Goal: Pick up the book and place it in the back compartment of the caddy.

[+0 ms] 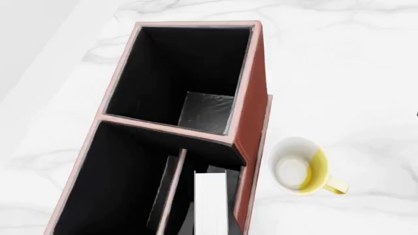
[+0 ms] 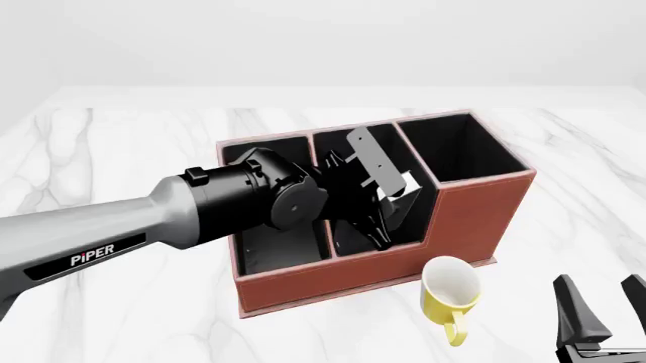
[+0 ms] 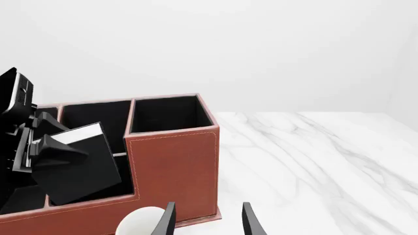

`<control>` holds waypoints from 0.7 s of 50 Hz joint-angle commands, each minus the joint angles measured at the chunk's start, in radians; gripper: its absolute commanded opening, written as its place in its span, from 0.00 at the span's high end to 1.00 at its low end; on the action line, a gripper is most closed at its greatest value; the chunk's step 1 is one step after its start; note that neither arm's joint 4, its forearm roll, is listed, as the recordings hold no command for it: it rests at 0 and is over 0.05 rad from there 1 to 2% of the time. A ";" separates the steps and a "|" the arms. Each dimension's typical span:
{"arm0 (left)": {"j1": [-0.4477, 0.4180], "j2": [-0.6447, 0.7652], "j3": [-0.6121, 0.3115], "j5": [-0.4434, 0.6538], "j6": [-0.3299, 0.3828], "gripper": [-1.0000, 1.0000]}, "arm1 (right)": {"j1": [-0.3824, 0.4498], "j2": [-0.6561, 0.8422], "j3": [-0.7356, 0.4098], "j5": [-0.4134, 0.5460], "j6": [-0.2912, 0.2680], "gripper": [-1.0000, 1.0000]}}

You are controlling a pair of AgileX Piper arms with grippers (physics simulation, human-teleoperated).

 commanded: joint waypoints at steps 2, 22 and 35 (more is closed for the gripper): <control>0.013 0.009 -0.001 -0.009 0.029 1.00 | 0.000 0.000 0.000 0.000 0.000 0.00; -0.001 -0.046 -0.137 0.108 -0.097 0.00 | 0.000 0.000 0.000 0.000 0.000 0.00; 0.010 -0.102 -0.195 0.175 -0.098 0.00 | 0.000 0.000 0.000 0.000 0.000 0.00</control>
